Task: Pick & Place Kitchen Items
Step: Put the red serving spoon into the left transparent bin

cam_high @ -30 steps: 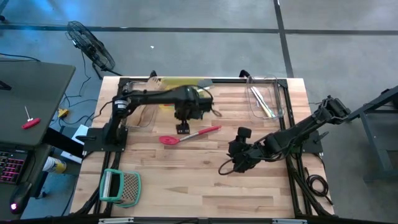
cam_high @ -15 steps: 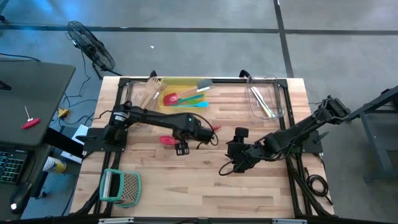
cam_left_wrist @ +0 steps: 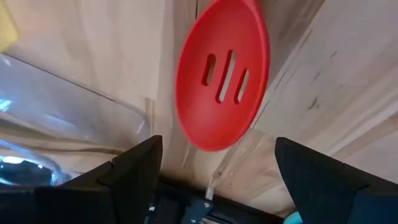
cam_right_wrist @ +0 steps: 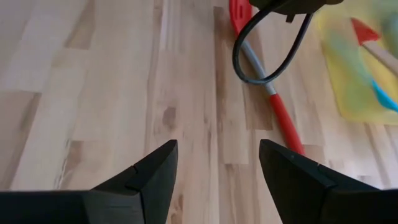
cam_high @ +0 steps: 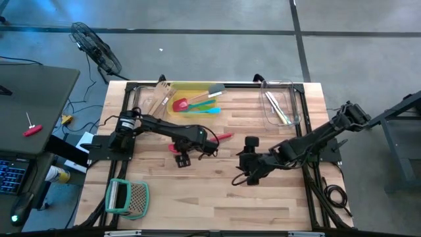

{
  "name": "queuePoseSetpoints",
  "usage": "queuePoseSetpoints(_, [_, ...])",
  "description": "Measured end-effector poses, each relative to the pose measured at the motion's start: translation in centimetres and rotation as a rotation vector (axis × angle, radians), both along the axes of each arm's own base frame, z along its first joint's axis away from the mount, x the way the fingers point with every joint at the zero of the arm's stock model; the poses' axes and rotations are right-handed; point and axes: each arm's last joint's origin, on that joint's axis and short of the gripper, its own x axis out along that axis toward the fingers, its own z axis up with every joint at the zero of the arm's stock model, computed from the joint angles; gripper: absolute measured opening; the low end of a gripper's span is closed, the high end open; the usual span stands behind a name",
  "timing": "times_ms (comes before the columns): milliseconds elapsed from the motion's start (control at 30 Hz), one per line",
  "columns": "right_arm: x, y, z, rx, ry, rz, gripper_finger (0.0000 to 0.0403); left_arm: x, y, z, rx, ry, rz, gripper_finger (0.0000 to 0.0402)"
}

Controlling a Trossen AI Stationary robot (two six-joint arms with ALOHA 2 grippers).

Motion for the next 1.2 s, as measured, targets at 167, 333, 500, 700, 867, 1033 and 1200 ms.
queuePoseSetpoints(167, [0.1, -0.2, -0.1, 0.04, 0.019, 0.024, 0.0219, -0.2, 0.0, -1.2, -0.014, -0.004, 0.023, 0.0306])
queuePoseSetpoints(333, [0.1, -0.1, -0.1, 0.062, 0.027, 0.037, 0.0219, -0.4, 0.0, -2.2, -0.006, -0.018, 0.043, 0.0306])
queuePoseSetpoints(500, [0.0, 0.1, -0.1, 0.073, 0.028, 0.035, 0.0219, -0.7, 0.0, -2.6, 0.004, -0.003, 0.076, 0.0306])
queuePoseSetpoints(700, [-0.1, 0.4, -0.1, 0.076, 0.028, 0.043, 0.0219, -1.0, 0.3, -3.3, 0.084, 0.0, 0.039, 0.0306])
queuePoseSetpoints(867, [-0.1, 0.3, -0.1, 0.074, 0.027, 0.04, 0.0219, -1.0, 0.3, -4.0, 0.076, -0.025, 0.028, 0.0306])
queuePoseSetpoints(1033, [-0.1, 0.3, -0.1, 0.072, 0.026, 0.043, 0.0219, -1.0, 0.3, -4.4, 0.07, -0.043, 0.015, 0.0302])
queuePoseSetpoints(1200, [0.0, 0.4, 0.0, 0.064, 0.011, 0.056, 0.0219, -1.0, 0.3, -5.1, 0.07, -0.063, 0.015, 0.0265])
